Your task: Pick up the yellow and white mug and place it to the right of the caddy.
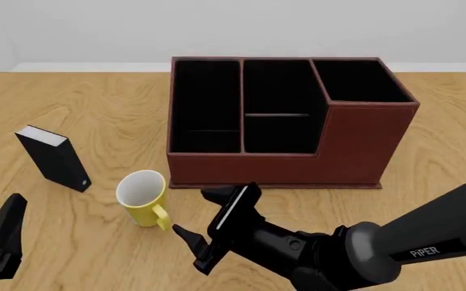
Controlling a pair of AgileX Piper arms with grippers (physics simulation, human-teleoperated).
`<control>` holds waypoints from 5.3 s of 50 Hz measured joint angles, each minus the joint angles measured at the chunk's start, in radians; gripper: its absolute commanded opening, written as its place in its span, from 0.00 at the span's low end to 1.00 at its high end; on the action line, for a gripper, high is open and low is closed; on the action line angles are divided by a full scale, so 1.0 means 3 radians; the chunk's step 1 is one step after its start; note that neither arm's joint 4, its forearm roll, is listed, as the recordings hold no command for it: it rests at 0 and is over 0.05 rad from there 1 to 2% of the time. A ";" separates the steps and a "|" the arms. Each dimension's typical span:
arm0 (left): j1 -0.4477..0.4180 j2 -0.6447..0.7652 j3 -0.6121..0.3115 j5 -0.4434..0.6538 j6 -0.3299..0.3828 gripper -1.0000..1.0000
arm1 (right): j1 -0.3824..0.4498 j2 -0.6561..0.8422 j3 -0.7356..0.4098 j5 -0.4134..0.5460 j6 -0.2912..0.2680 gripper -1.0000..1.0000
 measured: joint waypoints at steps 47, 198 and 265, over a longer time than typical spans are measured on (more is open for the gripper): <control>0.0000 0.0000 0.0000 0.0000 0.0000 1.00 | 0.0163 0.0363 -0.0471 0.0180 0.0005 1.00; 0.0000 0.0000 0.0000 0.0000 0.0000 1.00 | 0.0051 -0.0973 0.0218 0.0321 -0.0638 0.00; 0.0000 0.0000 0.0000 0.0000 0.0000 1.00 | -0.0251 -0.2914 0.0221 0.1642 -0.0771 0.00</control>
